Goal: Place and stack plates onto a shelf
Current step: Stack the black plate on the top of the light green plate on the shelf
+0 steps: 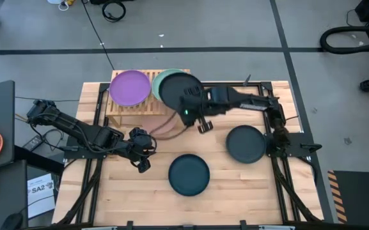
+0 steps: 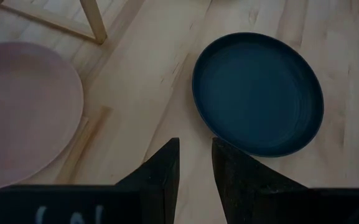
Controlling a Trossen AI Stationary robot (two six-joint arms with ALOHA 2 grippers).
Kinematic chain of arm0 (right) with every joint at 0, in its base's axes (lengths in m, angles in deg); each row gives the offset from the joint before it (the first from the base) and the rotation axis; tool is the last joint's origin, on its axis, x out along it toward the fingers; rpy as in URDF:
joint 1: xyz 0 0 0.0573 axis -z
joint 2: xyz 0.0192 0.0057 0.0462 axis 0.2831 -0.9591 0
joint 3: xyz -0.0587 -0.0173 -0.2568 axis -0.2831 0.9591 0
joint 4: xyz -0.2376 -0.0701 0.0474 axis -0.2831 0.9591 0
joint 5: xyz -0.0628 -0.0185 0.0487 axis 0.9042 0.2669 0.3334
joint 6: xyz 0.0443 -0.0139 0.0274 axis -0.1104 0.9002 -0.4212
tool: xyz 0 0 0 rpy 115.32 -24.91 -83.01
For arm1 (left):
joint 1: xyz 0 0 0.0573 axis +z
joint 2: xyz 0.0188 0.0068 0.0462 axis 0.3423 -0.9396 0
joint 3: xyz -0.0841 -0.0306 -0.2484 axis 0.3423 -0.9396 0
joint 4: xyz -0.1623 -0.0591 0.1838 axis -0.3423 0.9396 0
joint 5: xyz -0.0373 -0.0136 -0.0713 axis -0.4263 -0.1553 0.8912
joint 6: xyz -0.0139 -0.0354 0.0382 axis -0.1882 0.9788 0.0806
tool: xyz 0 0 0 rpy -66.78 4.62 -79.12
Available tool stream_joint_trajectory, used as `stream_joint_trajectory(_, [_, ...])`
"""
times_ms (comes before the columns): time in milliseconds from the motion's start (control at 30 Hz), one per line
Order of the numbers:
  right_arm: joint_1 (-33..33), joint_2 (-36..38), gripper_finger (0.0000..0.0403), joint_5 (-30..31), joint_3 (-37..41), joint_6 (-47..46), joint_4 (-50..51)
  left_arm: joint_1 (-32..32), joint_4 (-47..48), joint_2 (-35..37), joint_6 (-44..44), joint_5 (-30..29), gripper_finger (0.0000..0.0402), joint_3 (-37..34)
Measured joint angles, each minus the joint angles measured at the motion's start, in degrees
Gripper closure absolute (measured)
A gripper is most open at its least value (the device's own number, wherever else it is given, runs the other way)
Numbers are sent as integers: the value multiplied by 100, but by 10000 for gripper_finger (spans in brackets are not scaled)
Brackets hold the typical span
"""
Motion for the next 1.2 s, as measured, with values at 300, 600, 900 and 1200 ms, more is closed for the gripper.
stream_joint_trajectory(300, [836,0,381,-1148,2,924,-553,0,0,0,2,0,301,0])
stream_joint_trajectory(600, [1227,0,380,-1798,2,1488,-1188,2,0,0,6,0,301,0])
stream_joint_trajectory(900, [1446,0,380,-2042,160,1449,-1412,1,0,0,17,0,301,0])
stream_joint_trajectory(1200, [1481,-11,380,-1776,639,1482,-1697,1,-1,-2,17,0,301,0])
